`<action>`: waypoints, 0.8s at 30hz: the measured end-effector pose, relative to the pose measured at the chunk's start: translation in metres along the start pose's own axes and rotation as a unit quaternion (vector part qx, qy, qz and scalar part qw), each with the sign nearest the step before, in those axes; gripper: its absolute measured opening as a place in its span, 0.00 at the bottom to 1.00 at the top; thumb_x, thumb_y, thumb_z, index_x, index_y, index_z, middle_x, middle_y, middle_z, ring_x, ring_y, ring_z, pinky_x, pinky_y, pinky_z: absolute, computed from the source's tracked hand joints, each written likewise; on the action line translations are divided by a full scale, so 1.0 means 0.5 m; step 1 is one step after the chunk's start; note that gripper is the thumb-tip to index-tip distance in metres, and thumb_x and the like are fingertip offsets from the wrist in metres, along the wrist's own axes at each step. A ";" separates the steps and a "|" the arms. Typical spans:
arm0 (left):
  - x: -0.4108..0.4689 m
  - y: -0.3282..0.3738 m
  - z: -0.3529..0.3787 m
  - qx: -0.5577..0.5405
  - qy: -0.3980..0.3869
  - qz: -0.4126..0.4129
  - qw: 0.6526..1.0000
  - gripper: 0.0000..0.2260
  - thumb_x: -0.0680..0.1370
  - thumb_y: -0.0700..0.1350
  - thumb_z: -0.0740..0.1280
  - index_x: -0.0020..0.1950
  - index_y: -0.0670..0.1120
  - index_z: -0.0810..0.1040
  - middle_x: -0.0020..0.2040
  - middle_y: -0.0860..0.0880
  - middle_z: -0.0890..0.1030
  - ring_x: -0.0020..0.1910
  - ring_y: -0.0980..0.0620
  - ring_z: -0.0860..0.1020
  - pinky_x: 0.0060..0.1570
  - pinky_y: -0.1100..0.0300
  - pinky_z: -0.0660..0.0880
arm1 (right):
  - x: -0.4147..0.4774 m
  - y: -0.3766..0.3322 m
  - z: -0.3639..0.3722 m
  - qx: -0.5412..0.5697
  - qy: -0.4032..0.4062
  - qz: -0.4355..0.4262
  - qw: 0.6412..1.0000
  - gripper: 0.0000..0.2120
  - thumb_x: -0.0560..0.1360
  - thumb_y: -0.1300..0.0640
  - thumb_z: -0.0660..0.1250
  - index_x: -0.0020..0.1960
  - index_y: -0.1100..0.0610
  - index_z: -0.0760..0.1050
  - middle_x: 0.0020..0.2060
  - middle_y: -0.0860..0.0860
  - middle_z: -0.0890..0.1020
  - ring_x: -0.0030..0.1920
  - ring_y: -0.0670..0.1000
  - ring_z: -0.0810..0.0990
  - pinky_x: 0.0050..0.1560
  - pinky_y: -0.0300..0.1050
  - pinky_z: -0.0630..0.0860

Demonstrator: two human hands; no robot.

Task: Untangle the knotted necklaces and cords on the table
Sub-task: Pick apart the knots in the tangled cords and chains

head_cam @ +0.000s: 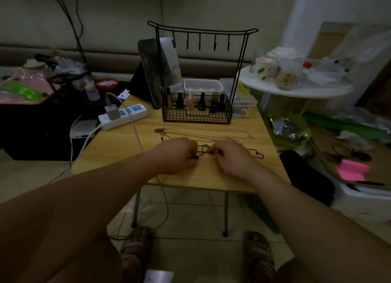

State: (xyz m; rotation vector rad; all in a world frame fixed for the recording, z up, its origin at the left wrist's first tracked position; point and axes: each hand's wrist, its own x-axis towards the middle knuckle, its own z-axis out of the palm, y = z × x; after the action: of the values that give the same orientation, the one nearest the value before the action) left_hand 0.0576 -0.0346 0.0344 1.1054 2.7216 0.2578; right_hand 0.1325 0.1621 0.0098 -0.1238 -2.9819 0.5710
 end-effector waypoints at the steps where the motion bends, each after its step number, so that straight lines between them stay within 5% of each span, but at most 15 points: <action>1: -0.001 -0.002 0.004 -0.010 -0.004 -0.001 1.000 0.07 0.79 0.56 0.70 0.53 0.56 0.77 0.53 0.54 0.76 0.51 0.52 0.76 0.52 0.51 0.79 | 0.003 -0.001 0.008 -0.002 0.002 0.006 1.000 0.14 0.82 0.56 0.64 0.66 0.47 0.79 0.58 0.49 0.76 0.60 0.52 0.76 0.60 0.47 0.74; 8: -0.017 -0.017 -0.031 -0.058 -0.104 0.041 0.992 0.06 0.78 0.49 0.70 0.43 0.52 0.76 0.48 0.50 0.78 0.48 0.49 0.77 0.50 0.49 0.78 | 0.025 0.021 0.021 0.022 0.044 0.025 0.998 0.09 0.81 0.55 0.66 0.61 0.49 0.79 0.55 0.49 0.76 0.57 0.52 0.78 0.55 0.45 0.74; 13: -0.009 -0.015 -0.065 -0.253 -0.066 0.009 0.965 0.08 0.80 0.44 0.68 0.41 0.48 0.77 0.41 0.50 0.82 0.42 0.56 0.81 0.45 0.55 0.76 | 0.029 0.024 0.014 0.020 0.058 0.041 0.997 0.07 0.82 0.55 0.66 0.59 0.49 0.79 0.53 0.46 0.76 0.54 0.49 0.78 0.52 0.44 0.73; 16: 0.002 -0.011 -0.090 -0.392 -0.017 -0.016 0.920 0.06 0.82 0.40 0.65 0.46 0.45 0.77 0.41 0.47 0.85 0.42 0.53 0.84 0.45 0.57 0.76 | 0.021 -0.002 -0.010 0.176 0.068 0.049 0.981 0.11 0.82 0.59 0.63 0.58 0.49 0.81 0.53 0.43 0.81 0.54 0.43 0.78 0.52 0.39 0.71; 19: 0.018 -0.002 -0.110 -0.455 -0.010 -0.005 0.890 0.03 0.83 0.39 0.64 0.51 0.41 0.77 0.40 0.43 0.84 0.41 0.44 0.82 0.46 0.51 0.78 | 0.009 -0.048 -0.045 0.398 -0.030 0.050 0.915 0.14 0.82 0.60 0.62 0.61 0.48 0.81 0.53 0.44 0.85 0.56 0.44 0.82 0.53 0.43 0.74; 24: 0.036 0.020 -0.129 -0.438 0.026 0.009 0.899 0.03 0.83 0.39 0.65 0.52 0.40 0.77 0.34 0.46 0.79 0.31 0.52 0.75 0.31 0.62 0.73 | 0.012 -0.076 -0.038 0.418 -0.112 0.021 0.901 0.08 0.83 0.55 0.66 0.59 0.52 0.81 0.52 0.47 0.88 0.54 0.47 0.85 0.55 0.44 0.76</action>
State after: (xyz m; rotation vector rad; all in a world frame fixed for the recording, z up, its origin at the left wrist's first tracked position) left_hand 0.0361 -0.0206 0.0970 0.8257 2.1695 1.3543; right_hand 0.1265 0.1343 0.0422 -0.0474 -2.6289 1.8973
